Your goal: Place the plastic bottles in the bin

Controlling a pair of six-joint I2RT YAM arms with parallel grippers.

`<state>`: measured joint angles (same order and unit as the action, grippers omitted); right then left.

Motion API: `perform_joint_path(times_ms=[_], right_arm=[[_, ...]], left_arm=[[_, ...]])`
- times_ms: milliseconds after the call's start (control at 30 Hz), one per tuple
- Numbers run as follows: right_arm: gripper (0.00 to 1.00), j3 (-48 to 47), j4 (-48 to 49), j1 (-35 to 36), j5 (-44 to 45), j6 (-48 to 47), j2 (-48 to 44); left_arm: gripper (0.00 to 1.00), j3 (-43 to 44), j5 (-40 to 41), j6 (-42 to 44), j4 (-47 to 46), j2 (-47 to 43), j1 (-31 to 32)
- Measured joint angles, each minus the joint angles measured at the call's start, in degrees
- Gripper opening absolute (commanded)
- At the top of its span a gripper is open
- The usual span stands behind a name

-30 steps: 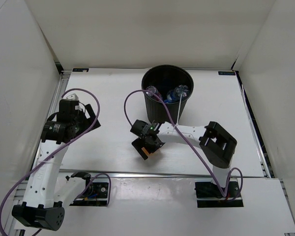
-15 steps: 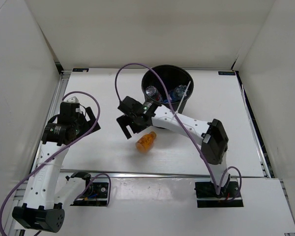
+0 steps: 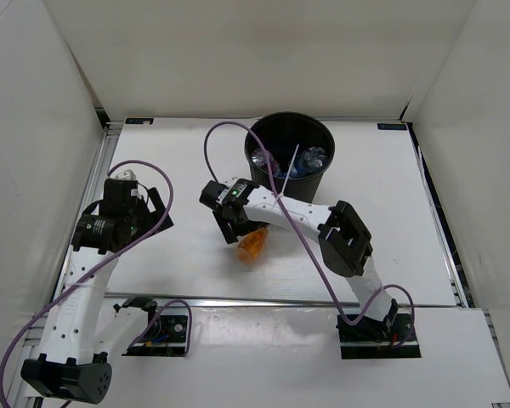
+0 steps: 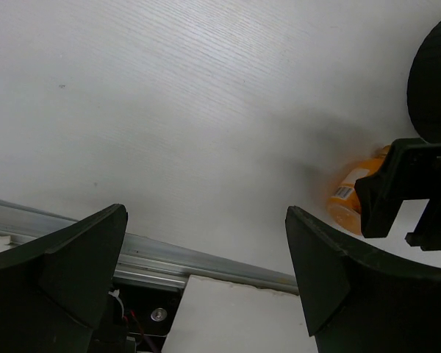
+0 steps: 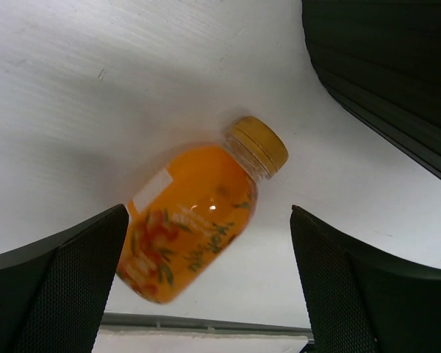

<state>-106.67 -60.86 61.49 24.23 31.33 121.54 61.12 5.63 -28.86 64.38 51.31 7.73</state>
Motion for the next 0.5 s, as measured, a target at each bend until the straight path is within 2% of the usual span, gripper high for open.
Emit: perform_joint_path(times_ms=[267,500], right_arm=[[0.94,1.70,2.69,0.00,0.31,-0.37,1.29],[0.94,4.96,0.79,-1.03,-0.63,0.70,1.46]], left_arm=[[1.00,-0.02,0.00,0.57,0.37,0.00,0.00],[1.00,-0.02,0.00,0.61,0.33,0.00,0.00]])
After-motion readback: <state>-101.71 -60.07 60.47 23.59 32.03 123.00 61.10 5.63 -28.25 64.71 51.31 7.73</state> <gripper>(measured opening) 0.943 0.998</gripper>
